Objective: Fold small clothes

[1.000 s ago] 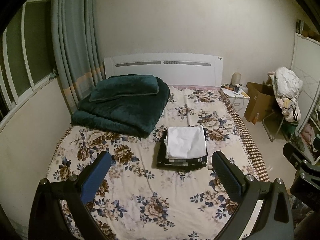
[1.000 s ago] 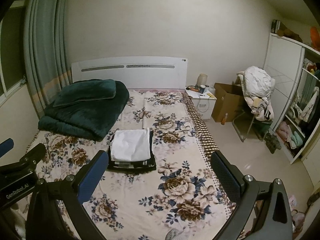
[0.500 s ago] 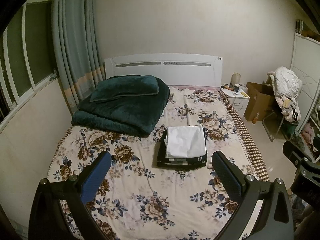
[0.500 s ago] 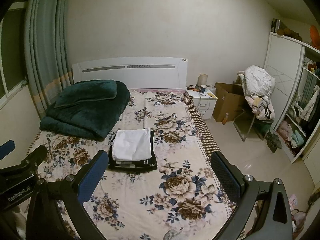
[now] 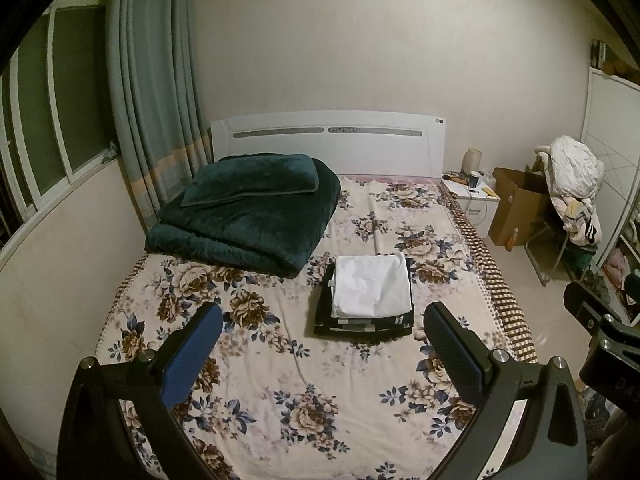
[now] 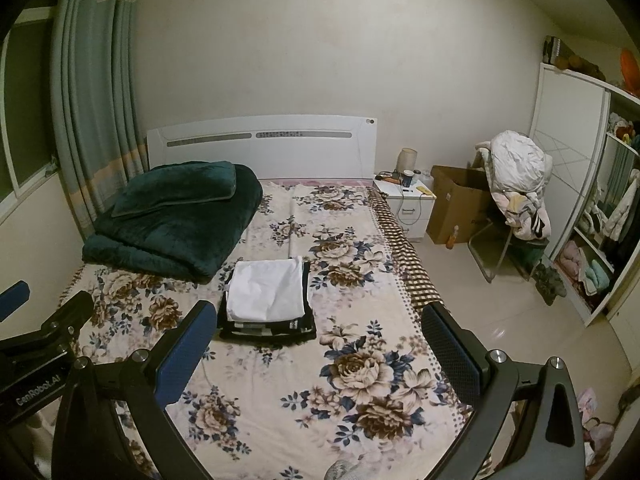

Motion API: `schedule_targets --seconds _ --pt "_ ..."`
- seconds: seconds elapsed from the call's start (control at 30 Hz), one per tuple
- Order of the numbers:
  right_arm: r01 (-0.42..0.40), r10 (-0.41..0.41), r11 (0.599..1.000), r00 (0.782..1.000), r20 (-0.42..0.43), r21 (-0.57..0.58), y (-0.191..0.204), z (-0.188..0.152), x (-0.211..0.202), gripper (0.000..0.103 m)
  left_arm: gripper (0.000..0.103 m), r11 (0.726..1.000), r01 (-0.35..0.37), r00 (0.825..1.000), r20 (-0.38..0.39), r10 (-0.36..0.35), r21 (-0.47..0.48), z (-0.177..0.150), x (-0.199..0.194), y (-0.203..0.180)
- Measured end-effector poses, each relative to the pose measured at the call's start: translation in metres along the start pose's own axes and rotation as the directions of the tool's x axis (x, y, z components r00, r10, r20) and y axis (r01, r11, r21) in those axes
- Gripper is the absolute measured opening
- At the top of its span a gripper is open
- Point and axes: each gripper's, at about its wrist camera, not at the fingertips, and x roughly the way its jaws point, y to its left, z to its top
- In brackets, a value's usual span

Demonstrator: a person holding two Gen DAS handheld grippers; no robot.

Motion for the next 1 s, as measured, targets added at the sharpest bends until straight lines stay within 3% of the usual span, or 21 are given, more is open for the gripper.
schedule_targets --seconds 1.0 --pt "-0.002 0.002 1.000 1.000 0.008 0.007 0.011 -0.001 -0.009 0.103 0.103 1.000 -0.009 1.000 0.020 0.009 -0.010 0.011 -0.011 0.002"
